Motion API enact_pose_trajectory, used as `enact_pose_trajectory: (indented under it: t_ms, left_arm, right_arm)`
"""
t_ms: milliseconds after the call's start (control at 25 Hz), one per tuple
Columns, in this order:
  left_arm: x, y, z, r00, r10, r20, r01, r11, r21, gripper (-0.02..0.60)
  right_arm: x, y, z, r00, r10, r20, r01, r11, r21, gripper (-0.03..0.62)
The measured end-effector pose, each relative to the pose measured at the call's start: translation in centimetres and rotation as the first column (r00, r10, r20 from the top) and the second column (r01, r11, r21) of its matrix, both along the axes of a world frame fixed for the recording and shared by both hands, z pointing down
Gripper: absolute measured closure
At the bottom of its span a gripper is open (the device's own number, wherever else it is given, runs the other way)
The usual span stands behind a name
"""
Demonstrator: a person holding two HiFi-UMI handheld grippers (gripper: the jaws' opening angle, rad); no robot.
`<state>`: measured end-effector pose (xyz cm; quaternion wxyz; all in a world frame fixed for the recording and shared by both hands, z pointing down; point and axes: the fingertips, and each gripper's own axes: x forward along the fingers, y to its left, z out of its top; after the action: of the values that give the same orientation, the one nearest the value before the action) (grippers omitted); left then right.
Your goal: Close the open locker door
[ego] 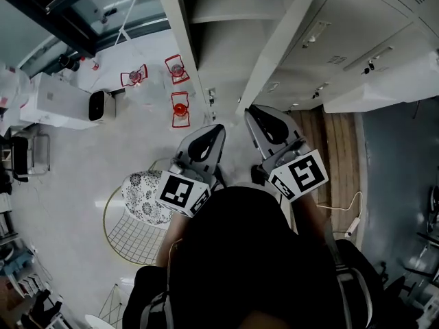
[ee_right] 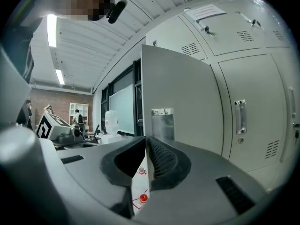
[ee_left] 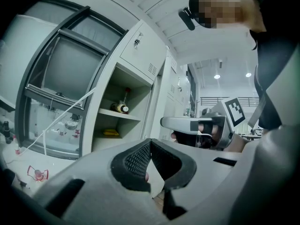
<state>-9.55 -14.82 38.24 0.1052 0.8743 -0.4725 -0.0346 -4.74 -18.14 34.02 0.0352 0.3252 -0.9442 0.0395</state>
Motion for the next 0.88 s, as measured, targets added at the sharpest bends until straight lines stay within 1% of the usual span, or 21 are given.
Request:
enact_pose_trajectory:
  t_ms: [440,720,880]
  left_arm:
    - [-2.6,-1.0,0.4,0.998,0.066,-0.007,-0.066,0.998,0.006,0.563]
    - [-4.0,-1.3,0.4,0.997,0.08,-0.012,-0.08,0.997,0.005,0.563]
    - [-4.7,-1.3,0.5,0.997,0.074,-0.015,-0.074,0.997,0.002,0.563]
  right_arm:
    - [-3.3,-1.9,0.1,0.994,0.108,-0.014,-0.108,0.994,-0.008,0.563]
    - [-4.8,-3.1,0.2,0.988,0.153,-0.022,-0.154,0.988,-0.022,0.563]
    - [-6.0,-4.0,0.3,0.984,0.176,-0.018,-0.176,0.984,-0.02,0.563]
